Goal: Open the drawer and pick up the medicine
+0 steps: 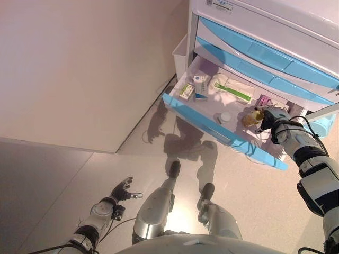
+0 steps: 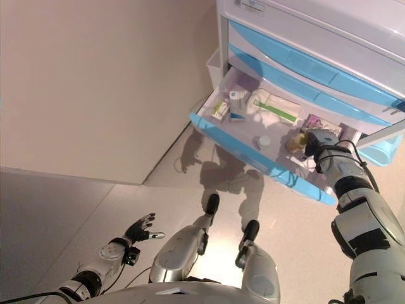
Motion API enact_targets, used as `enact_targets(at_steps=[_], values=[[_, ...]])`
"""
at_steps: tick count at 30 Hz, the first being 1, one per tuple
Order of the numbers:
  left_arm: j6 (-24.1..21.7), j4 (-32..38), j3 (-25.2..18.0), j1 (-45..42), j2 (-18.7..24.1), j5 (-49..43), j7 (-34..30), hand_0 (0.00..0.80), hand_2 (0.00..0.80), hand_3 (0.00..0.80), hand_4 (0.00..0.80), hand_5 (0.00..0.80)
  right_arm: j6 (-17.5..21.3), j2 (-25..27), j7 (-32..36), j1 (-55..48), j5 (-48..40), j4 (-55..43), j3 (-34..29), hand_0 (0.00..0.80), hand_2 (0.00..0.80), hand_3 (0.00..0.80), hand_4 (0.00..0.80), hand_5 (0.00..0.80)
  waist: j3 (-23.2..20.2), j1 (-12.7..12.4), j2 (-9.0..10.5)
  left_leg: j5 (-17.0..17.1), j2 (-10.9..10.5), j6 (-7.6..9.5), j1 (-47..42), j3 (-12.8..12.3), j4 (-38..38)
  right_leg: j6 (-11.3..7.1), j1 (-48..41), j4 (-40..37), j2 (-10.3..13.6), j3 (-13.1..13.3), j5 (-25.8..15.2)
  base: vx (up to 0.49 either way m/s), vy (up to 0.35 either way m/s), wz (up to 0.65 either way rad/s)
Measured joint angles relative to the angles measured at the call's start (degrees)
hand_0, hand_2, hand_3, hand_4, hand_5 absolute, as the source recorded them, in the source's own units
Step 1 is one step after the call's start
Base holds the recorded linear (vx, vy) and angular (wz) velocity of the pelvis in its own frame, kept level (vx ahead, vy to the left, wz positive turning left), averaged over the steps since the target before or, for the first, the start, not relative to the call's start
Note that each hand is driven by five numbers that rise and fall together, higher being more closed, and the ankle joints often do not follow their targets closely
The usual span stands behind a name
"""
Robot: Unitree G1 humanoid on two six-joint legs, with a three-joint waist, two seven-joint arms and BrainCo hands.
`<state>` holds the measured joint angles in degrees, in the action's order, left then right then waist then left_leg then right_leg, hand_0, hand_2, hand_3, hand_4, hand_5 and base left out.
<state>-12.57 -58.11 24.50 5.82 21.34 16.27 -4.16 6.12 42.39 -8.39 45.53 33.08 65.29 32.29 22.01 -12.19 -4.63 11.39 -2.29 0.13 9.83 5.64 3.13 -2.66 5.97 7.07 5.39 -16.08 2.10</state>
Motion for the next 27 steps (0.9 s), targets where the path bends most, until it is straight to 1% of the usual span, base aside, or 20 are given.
enact_targets(at_steps=[5, 9, 12, 20, 24, 27], values=[[-0.02, -0.1, 0.0, -0.03, 0.0, 0.01, -0.01, 0.0, 0.0, 0.0, 0.0, 0.0, 0.41, 0.0, -3.88, 0.01, -0.4, -0.06, -0.12, 0.0, 0.0, 0.0, 0.0, 0.0, -0.18, 0.01, 0.03, 0.03, 0.13, 0.04, 0.01, -0.04, -0.01, 0.26, 0.67, 1.54, 0.1, 0.02, 0.87, 0.0, 0.0, 0.0], [-0.09, -0.12, 0.01, -0.04, 0.0, 0.01, -0.02, 0.0, 0.0, 0.0, 0.0, 0.0, 0.4, 0.0, -5.2, 0.0, -0.4, -0.12, -0.41, 0.0, 0.0, 0.0, 0.0, 0.0, -0.2, 0.07, 0.02, 0.03, 0.25, 0.05, 0.0, -0.05, -0.08, 0.49, 1.01, 2.45, 0.07, -0.01, 1.53, 0.0, 0.0, 0.0], [-0.1, -0.13, 0.0, -0.04, 0.0, 0.02, -0.02, 0.0, 0.0, 0.0, 0.0, 0.0, 0.28, -0.01, -5.31, 0.0, -0.4, -0.39, -0.41, 0.0, 0.0, 0.0, 0.0, 0.0, -0.21, 0.02, 0.01, 0.08, 0.24, 0.13, 0.2, -0.06, -0.14, 0.67, 1.98, 4.14, 0.33, 0.04, 2.32, 0.0, 0.0, 0.0], [-0.13, -0.14, 0.02, -0.05, -0.03, 0.03, -0.02, 0.0, 0.0, 0.0, 0.0, 0.0, 0.06, -0.01, -4.75, 0.03, -0.41, -0.34, -0.39, 0.0, 0.0, 0.0, 0.0, 0.0, -0.55, 0.03, -0.02, 0.06, 0.31, 0.16, 0.85, -0.05, -0.85, 0.9, 2.99, 5.76, 0.45, 0.02, 3.0, 0.0, 0.0, 0.0], [-0.12, -0.15, 0.02, -0.07, -0.04, 0.03, -0.02, 0.0, 0.0, 0.0, 0.0, 0.0, 0.17, -0.03, -3.58, 0.02, -0.41, -0.35, -0.24, 0.0, 0.0, 0.0, 0.0, 0.0, -0.56, 0.01, -0.03, -0.02, 0.32, 0.29, 1.01, -1.04, -0.86, 0.91, 3.83, 7.17, 0.96, 0.27, 3.54, 0.002, -0.003, -0.02], [-0.11, -0.15, 0.02, -0.06, -0.04, 0.03, -0.01, 0.0, 0.0, 0.0, 0.0, 0.0, 0.51, -0.02, -3.26, 0.02, -0.44, -0.35, -0.2, 0.0, 0.0, 0.0, 0.0, 0.0, -0.56, -0.02, -0.02, 0.09, 0.31, 0.2, 1.0, -1.05, -0.87, 0.89, 3.81, 7.15, 0.96, 0.29, 3.55, 0.0, 0.0, 0.0]])
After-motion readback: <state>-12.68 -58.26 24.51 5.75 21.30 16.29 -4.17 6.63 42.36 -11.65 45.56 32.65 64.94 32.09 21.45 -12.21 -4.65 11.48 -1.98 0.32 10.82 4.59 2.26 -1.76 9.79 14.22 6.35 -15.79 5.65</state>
